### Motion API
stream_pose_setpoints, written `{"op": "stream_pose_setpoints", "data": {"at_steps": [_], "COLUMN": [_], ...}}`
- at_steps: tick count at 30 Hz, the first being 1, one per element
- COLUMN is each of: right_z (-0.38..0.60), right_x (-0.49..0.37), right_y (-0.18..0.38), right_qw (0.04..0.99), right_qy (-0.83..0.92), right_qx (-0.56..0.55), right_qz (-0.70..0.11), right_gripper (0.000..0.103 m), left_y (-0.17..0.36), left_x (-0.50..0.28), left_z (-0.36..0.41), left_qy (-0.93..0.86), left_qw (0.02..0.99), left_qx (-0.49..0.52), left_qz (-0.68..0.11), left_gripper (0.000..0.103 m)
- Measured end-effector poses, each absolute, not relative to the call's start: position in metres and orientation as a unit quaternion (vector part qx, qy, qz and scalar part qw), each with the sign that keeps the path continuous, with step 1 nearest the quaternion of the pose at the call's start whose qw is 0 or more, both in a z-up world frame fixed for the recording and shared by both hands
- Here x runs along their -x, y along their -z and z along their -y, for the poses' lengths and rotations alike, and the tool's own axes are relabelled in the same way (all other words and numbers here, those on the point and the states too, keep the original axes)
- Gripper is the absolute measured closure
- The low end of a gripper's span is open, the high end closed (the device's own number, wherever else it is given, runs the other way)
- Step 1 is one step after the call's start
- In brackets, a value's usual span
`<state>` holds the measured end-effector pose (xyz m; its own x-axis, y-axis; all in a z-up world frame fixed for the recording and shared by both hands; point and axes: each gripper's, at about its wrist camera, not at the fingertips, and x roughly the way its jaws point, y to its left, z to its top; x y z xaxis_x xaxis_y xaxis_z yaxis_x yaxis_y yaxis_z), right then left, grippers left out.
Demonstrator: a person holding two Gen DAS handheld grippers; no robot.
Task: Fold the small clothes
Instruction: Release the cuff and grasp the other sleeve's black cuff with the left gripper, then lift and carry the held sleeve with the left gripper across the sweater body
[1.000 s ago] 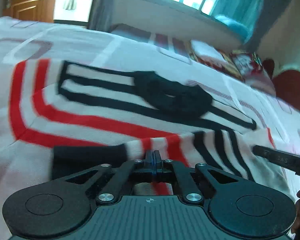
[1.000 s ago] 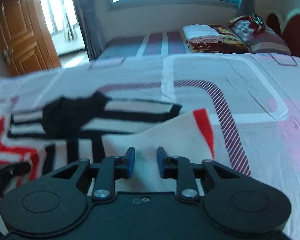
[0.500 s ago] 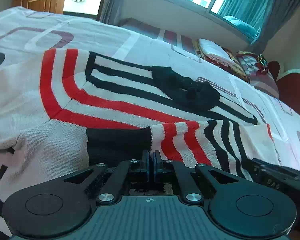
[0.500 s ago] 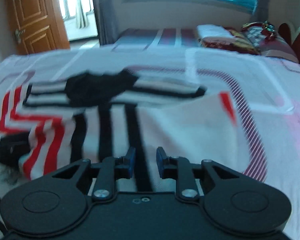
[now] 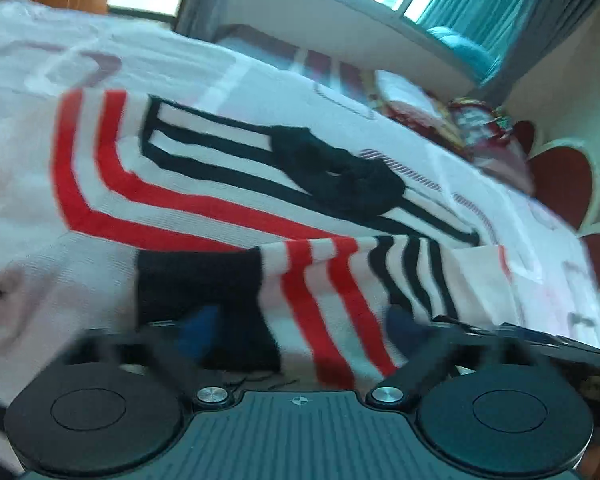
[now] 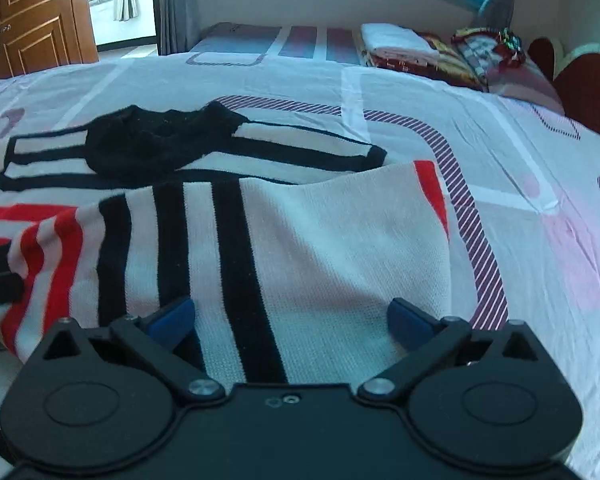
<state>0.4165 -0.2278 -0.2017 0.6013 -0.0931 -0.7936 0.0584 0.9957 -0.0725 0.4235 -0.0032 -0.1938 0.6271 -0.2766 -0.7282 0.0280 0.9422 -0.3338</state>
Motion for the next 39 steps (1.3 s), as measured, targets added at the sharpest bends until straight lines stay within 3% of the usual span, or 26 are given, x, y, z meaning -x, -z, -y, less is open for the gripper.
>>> {"op": "stream_pose_setpoints", "data": {"at_steps": [5,8,11,15,20,23,31,39], "right_z": [0.216,0.194,0.173,0.145,0.110,0.087,0.035,0.020], "right_x": [-0.395,-0.383,-0.378,-0.370,-0.371,-0.374,-0.387,-0.395], "right_y": [0.195,0.187,0.179,0.169,0.172,0.177,0.180,0.188], "right_qw": [0.900,0.906,0.906,0.914,0.912,0.911,0.912,0.909], "right_qy": [-0.024,-0.054,-0.081,-0.095,-0.096,-0.091,-0.089,-0.076], "right_qx": [-0.035,-0.030,-0.038,-0.024,-0.016,-0.012,-0.012,-0.010], "right_qz": [-0.433,-0.418,-0.413,-0.394,-0.399,-0.402,-0.401,-0.411], "right_gripper": [0.003,0.024,0.031,0.065,0.065,0.065,0.062,0.062], "left_y": [0.173,0.165,0.164,0.173,0.189,0.196,0.221,0.243], "left_x": [-0.391,-0.373,-0.364,-0.356,-0.355,-0.357,-0.358,-0.371], "left_z": [-0.002,-0.037,-0.087,-0.161,-0.233,-0.269,-0.348,-0.383], "left_qy": [0.067,0.038,-0.004,-0.053,-0.085,-0.103,-0.144,-0.139], "left_qw": [0.917,0.920,0.913,0.904,0.890,0.884,0.847,0.842], "left_qx": [0.069,0.085,0.132,0.192,0.232,0.248,0.327,0.403], "left_qz": [-0.388,-0.380,-0.387,-0.379,-0.382,-0.382,-0.392,-0.332], "left_gripper": [0.003,0.003,0.003,0.003,0.003,0.018,0.018,0.018]}}
